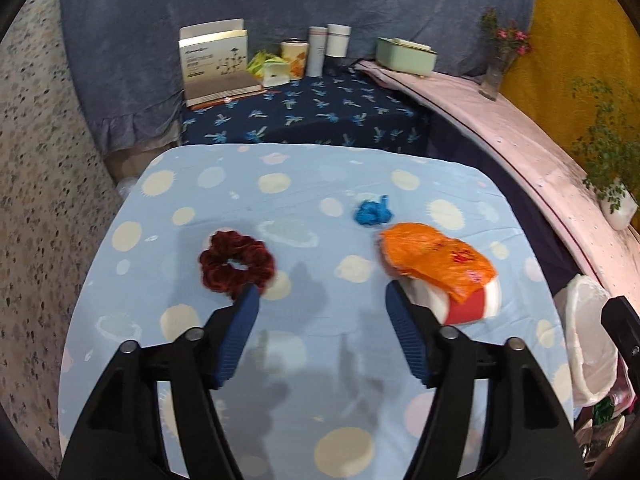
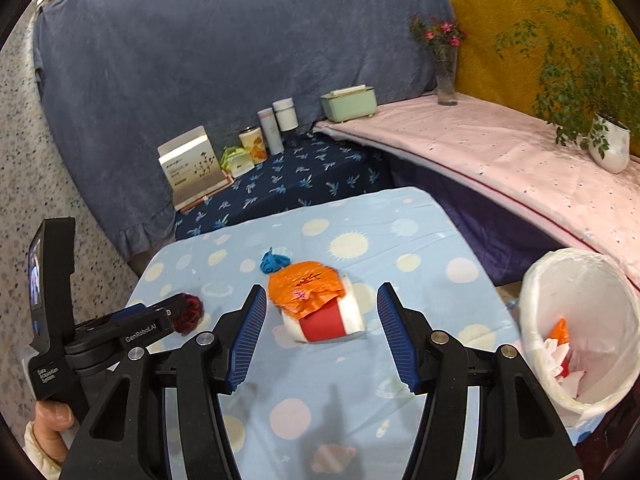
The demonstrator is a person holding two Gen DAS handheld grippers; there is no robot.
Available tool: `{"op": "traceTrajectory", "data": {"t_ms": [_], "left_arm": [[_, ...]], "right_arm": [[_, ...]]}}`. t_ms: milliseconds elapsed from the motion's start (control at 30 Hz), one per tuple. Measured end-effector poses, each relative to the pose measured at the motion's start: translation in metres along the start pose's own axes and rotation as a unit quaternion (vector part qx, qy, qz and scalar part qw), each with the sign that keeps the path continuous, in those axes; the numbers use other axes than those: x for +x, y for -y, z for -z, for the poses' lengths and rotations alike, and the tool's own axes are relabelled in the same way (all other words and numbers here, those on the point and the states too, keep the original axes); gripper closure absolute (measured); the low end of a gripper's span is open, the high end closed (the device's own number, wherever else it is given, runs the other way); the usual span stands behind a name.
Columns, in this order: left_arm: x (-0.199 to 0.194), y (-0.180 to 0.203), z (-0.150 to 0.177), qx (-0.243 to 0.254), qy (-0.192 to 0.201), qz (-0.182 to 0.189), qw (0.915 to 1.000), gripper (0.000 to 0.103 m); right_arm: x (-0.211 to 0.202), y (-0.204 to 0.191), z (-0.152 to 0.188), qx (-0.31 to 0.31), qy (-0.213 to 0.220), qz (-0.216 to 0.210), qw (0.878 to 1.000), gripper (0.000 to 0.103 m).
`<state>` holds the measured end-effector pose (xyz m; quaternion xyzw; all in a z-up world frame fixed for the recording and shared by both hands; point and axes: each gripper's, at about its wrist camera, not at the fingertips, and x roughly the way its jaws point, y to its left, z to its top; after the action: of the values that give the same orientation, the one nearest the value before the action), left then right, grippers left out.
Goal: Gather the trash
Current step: 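Move both tools back over the scrunchie and orange bag, then grasp the dark red scrunchie with the left tool while the right tool grasps the orange bag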
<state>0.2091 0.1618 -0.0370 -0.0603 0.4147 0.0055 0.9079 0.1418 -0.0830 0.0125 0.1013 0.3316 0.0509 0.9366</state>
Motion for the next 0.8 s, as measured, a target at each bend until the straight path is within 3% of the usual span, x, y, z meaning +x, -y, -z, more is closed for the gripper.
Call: {"op": "traceTrajectory", "data": {"t_ms": [367, 567, 800], "left_arm": [[0.044, -0.063, -0.004, -0.044, -0.021, -0.030, 0.9983, 0.021], [0.073, -0.083, -0.007, -0.059, -0.040, -0.033, 0.9969, 0.020], [0.103, -0.087, -0.011, -0.065, -0.062, -0.003, 0.9959, 0.020]], "right_arm": [[0.065, -0.028, 0.012, -0.014, -0.046, 0.008, 0.999, 0.047], [0.099, -0.037, 0.009, -0.019, -0.060, 0.006, 0.998, 0.047], [0.131, -0.040, 0.005, -0.020, -0.074, 0.013, 0.997, 0.047]]}}
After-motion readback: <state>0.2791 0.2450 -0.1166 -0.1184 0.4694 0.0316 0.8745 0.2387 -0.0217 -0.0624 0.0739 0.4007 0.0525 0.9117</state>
